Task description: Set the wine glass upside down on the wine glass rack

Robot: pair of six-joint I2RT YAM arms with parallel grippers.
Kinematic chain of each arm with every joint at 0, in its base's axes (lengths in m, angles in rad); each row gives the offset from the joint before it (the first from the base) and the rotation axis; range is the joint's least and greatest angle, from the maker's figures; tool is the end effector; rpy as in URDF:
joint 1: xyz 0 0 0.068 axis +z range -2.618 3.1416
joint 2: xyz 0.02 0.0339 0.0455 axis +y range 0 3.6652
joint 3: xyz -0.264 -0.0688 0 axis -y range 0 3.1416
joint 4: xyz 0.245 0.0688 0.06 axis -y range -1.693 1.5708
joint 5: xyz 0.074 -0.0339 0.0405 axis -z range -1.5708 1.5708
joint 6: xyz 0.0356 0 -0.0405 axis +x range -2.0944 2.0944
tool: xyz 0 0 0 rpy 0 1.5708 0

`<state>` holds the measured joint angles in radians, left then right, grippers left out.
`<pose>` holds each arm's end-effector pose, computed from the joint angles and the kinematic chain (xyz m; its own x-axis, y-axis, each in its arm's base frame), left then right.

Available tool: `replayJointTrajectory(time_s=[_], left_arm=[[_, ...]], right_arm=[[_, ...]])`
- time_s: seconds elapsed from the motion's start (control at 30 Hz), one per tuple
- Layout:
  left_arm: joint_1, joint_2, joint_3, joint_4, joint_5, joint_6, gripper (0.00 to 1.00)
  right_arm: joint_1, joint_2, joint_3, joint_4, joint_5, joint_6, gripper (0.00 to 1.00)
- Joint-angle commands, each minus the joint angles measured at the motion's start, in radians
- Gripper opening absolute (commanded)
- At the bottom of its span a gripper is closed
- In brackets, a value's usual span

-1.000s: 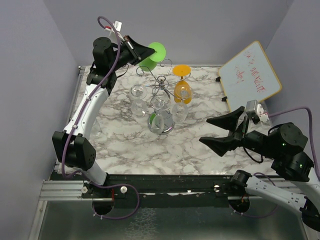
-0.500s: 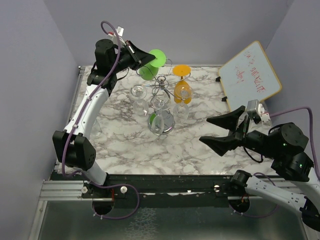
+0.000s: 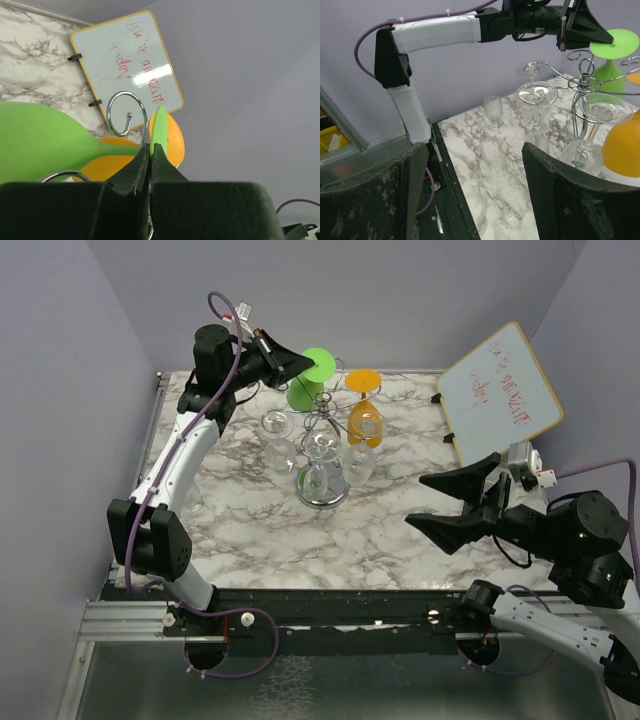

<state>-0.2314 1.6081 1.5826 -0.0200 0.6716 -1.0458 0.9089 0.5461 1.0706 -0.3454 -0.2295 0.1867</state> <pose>0.3629 -0.1083 0.4264 -0.7011 -0.5308 -0.4762 0.3549 0.3195 -0.8786 0.0448 0.0707 0.4446 -0.0605 0.2164 -0.9744 -0.9103 0.3885 0.1428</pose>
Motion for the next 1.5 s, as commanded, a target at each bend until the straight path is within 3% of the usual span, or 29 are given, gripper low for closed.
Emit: replayJointTrajectory(time_s=[0.0,0.37,0.6,1.1,1.47], left_arm=[[-0.013,-0.023,-0.028,0.084,0.063,-0.075,0.00],[-0.055,-0.023,-0.041,0.143,0.051,-0.127,0.00],[-0.060,0.001,-0.077,0.285,0.075,-0.192,0.00],[-0.060,0.151,0.064,0.276,0.028,-0.188,0.00],[-0.059,0.127,0.093,0.142,-0.101,-0.079,0.00]], right_arm=[[0.003,-0.015,0.004,0.037,0.022,0.014,0.81],[0.003,-0.001,0.002,0.032,0.044,0.010,0.81],[0.003,-0.010,0.002,0.035,0.060,0.010,0.81],[0.004,0.005,0.017,0.035,0.072,0.015,0.81],[0.003,0.004,0.005,0.035,0.092,0.014,0.81]])
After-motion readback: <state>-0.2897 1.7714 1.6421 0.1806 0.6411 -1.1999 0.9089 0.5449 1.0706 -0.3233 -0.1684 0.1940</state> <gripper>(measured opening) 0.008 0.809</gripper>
